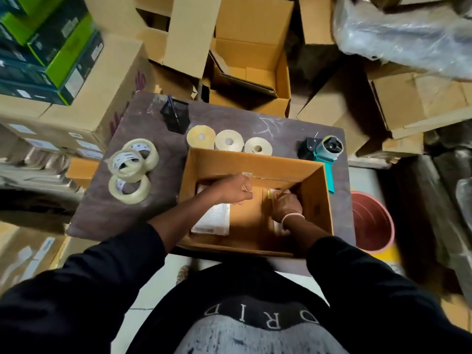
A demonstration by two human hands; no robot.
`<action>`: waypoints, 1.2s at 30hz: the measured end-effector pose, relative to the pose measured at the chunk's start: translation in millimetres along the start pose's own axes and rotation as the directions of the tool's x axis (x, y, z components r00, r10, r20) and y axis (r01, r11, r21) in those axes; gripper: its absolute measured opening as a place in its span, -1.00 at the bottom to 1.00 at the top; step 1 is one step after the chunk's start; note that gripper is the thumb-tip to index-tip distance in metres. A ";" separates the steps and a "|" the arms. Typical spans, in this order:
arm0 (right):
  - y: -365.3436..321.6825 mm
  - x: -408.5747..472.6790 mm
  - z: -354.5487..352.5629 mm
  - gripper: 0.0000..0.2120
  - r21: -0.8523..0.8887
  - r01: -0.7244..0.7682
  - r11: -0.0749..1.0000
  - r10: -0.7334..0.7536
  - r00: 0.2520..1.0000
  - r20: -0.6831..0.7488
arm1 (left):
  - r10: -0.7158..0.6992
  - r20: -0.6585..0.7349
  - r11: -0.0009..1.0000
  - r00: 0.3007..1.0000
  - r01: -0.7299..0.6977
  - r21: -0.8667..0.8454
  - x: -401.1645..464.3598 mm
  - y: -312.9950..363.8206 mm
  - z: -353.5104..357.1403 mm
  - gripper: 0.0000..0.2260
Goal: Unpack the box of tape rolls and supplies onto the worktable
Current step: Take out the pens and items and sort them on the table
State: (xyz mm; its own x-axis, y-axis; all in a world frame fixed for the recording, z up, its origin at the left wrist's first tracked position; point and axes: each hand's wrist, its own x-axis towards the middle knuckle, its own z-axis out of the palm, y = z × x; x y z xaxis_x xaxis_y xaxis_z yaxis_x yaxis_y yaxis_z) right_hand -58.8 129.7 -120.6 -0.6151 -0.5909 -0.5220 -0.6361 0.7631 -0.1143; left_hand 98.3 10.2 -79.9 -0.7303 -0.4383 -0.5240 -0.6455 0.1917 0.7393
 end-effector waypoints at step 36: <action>-23.4 -51.4 -113.0 -0.67 0.576 0.151 0.803 -0.526 0.634 0.567 | 0.072 0.199 0.918 0.977 0.013 -0.395 -23.7 -1.7 -34.2 -0.70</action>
State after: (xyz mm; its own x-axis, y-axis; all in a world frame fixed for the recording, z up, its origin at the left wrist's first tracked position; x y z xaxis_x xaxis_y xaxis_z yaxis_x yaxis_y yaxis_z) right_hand -65.0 112.6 4.3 0.2089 -0.6274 -0.7502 -0.3353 0.6747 -0.6576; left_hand 124.4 -9.8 -54.3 -0.8046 -0.2403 -0.5431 -0.5138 -0.1768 0.8395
